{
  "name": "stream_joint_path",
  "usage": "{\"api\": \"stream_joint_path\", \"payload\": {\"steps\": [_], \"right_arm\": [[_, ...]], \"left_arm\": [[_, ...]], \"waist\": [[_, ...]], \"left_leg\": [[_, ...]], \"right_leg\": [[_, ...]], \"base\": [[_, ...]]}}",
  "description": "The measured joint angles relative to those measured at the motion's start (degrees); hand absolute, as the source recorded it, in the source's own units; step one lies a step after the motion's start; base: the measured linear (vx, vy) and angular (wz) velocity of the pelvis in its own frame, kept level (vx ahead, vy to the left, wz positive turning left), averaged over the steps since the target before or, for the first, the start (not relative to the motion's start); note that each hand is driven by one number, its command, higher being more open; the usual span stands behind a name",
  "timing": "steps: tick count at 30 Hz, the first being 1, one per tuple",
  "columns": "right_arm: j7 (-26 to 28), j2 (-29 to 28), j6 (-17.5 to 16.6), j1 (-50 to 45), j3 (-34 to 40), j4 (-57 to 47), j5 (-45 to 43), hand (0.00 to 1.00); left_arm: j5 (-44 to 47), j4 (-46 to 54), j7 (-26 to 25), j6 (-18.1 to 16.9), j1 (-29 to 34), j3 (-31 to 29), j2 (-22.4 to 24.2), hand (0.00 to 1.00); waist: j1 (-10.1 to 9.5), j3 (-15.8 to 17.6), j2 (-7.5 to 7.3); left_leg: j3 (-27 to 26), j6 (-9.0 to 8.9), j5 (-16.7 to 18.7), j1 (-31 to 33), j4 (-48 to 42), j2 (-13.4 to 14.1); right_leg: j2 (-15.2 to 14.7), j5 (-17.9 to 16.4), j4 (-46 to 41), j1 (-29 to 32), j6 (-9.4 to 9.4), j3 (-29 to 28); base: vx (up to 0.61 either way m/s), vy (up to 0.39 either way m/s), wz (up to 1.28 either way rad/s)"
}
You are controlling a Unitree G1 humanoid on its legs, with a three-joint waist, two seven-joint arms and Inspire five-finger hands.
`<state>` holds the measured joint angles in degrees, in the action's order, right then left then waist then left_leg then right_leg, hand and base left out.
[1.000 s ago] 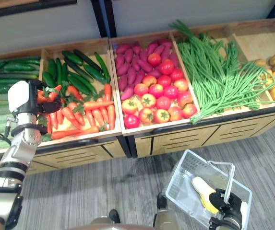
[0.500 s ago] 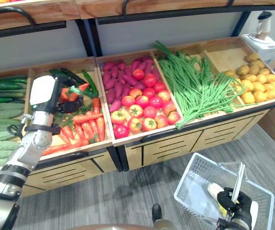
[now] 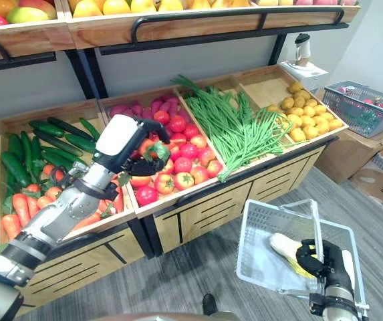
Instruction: Pick vegetable in the basket
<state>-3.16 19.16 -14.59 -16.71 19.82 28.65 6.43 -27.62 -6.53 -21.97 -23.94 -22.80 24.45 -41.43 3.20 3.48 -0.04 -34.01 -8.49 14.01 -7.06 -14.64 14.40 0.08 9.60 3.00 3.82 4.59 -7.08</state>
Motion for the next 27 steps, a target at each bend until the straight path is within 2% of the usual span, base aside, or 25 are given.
{"api": "stream_joint_path", "payload": {"steps": [2, 12, 18, 22, 27], "right_arm": [[1.99, 1.22, 0.0, -0.27, -3.22, -1.08, 0.44, 0.0], [8.02, 6.33, 0.07, -0.31, -8.8, -7.38, 1.48, 0.0], [9.27, 12.27, -0.13, 0.2, -12.16, -13.0, 2.56, 0.0], [9.43, 14.64, -1.24, 0.23, -12.19, -15.39, 3.09, 0.0], [10.33, 20.66, -4.11, 1.46, -12.19, -17.25, 3.13, 0.0]], "left_arm": [[0.13, 1.29, 0.21, -0.81, -0.01, 1.86, 0.0, 0.0], [1.19, 6.35, 2.64, -1.94, -0.05, 11.09, -0.29, 0.0], [1.78, 11.25, 3.74, -2.08, -0.43, 15.31, -0.1, 0.0], [2.4, 12.09, 3.92, -2.12, -0.81, 18.53, 0.32, 0.0], [2.4, 12.17, 5.27, -1.67, -1.09, 23.53, 1.4, 0.0]], "waist": [[0.32, -0.03, 0.03], [1.15, -0.19, 0.12], [2.95, -0.95, 1.32], [3.95, -1.15, 1.58], [5.03, -1.85, 2.46]], "left_leg": [[-0.64, -0.11, 0.54, 0.0, -0.92, 0.55], [-4.9, -0.54, 1.18, -1.1, -2.05, 1.68], [-9.11, -1.21, 1.55, -3.0, -2.53, 2.25], [-10.92, -1.24, 1.56, -4.26, -2.25, 2.14], [-12.79, -1.57, 1.4, -5.11, -1.78, 1.82]], "right_leg": [[0.41, 0.0, -0.17, 0.14, 0.0, -0.61], [1.93, -0.57, -1.54, 2.29, 0.45, -2.76], [3.47, -0.27, -2.92, 3.24, -0.06, -5.59], [3.99, -0.9, -3.77, 3.53, -0.34, -6.84], [4.52, -1.83, -5.85, 5.21, -1.0, -7.47]], "base": [[0.01, 0.014, -0.15], [0.02, 0.003, -0.21], [0.02, 0.005, -0.3], [0.0, -0.003, -0.23], [0.0, -0.02, -0.17]]}}
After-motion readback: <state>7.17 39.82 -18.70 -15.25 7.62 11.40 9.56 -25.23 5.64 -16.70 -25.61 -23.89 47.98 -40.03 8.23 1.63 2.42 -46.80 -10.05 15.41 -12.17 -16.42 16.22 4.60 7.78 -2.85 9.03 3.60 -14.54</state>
